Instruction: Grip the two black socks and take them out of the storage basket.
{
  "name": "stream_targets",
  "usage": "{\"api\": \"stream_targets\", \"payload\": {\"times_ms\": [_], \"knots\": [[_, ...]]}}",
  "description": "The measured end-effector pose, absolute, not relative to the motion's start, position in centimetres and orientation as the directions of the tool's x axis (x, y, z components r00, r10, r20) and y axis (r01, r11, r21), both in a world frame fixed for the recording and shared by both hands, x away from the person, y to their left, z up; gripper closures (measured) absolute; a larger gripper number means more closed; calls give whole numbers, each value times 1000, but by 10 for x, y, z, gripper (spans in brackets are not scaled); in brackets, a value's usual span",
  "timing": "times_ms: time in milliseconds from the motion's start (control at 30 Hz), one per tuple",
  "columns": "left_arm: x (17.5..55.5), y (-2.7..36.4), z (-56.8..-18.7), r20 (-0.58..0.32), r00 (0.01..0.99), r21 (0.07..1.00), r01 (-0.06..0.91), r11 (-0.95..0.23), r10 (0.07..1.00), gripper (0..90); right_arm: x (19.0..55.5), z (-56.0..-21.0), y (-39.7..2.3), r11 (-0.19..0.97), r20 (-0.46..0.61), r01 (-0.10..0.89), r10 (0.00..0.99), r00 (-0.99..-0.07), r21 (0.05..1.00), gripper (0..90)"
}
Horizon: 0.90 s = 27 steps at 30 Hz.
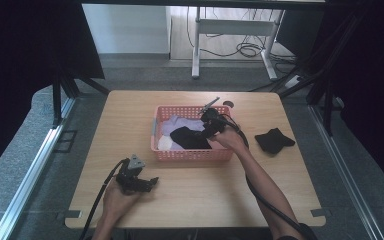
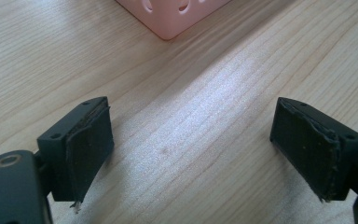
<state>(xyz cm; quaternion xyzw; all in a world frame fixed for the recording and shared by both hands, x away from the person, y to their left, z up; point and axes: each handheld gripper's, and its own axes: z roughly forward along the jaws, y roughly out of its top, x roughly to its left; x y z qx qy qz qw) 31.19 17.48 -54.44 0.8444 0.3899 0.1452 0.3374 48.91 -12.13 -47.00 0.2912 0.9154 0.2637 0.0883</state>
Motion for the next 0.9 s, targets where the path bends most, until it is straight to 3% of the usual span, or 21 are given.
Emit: {"api": "stream_targets", "payload": {"times_ms": [167, 267, 333, 400, 533, 900], "knots": [[312, 175, -544, -20, 653, 684, 561, -466, 757, 128, 495, -485, -110, 728, -15, 500, 573, -820, 468, 442], [312, 175, -544, -19, 653, 684, 561, -466, 757, 128, 497, -490, -106, 748, -28, 501, 567, -823, 435, 543], [312, 175, -544, -20, 653, 684, 561, -466, 757, 128, 497, -491, -106, 753, -38, 499, 567, -823, 430, 705], [312, 175, -544, -19, 653, 684, 561, -466, 757, 128, 496, -491, -107, 744, -18, 506, 570, -822, 437, 805], [312, 175, -545, -20, 652, 684, 561, -465, 758, 128, 494, -484, -109, 738, -14, 510, 574, -819, 442, 831], [312, 175, -545, -20, 653, 685, 561, -465, 757, 128, 482, -427, -120, 679, -14, 470, 577, -817, 565, 831]]}}
